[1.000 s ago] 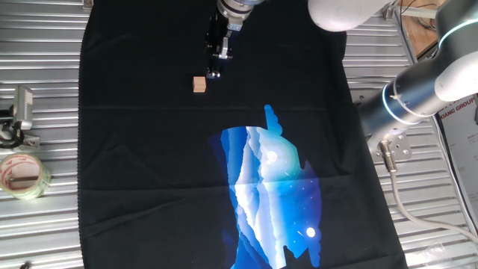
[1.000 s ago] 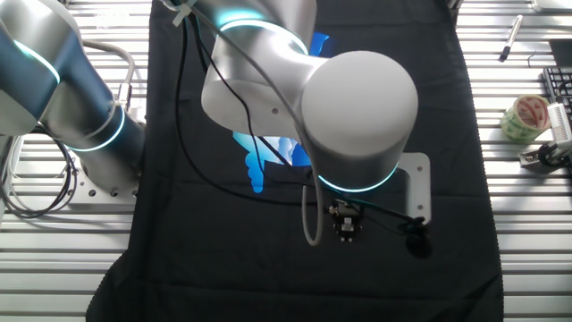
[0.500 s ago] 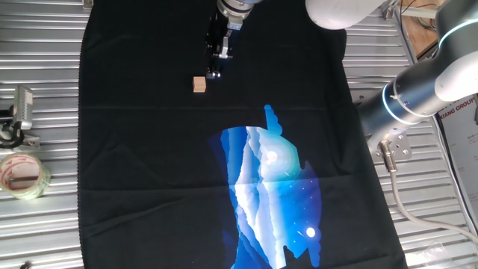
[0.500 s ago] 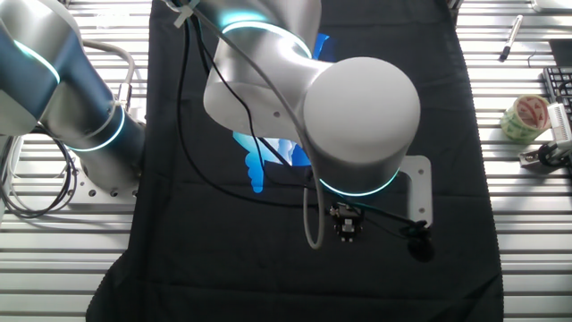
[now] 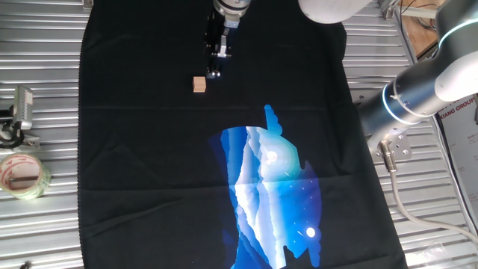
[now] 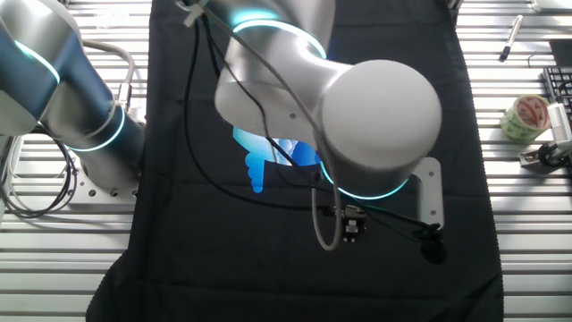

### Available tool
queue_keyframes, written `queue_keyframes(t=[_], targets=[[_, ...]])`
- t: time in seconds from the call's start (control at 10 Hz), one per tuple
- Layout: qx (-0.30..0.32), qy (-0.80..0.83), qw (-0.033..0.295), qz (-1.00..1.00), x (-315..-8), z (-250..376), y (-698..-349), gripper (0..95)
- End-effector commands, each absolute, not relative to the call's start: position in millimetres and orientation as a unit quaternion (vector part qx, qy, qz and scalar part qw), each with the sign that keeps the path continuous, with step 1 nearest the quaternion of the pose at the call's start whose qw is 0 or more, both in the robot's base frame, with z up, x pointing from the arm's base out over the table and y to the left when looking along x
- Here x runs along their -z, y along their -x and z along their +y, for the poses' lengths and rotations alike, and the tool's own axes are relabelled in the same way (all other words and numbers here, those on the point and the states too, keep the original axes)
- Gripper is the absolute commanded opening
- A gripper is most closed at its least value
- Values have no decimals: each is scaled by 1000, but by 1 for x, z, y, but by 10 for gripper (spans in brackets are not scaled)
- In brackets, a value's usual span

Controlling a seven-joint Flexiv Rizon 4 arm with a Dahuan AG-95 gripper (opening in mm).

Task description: Pick up the small block on the left and move it to the right

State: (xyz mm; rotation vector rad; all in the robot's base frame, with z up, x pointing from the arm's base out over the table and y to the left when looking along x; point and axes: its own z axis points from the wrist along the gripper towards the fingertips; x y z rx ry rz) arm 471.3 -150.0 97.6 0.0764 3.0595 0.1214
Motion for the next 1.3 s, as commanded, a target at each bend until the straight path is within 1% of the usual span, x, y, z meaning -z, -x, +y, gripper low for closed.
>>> queue_keyframes(t=[0.1,0.6,1.3], targets=[[-36,-26,39,998,-99,-150,-469,570],[-23,-42,30,998,-99,-150,-469,570],[-23,-52,34,998,-99,-150,-469,570]])
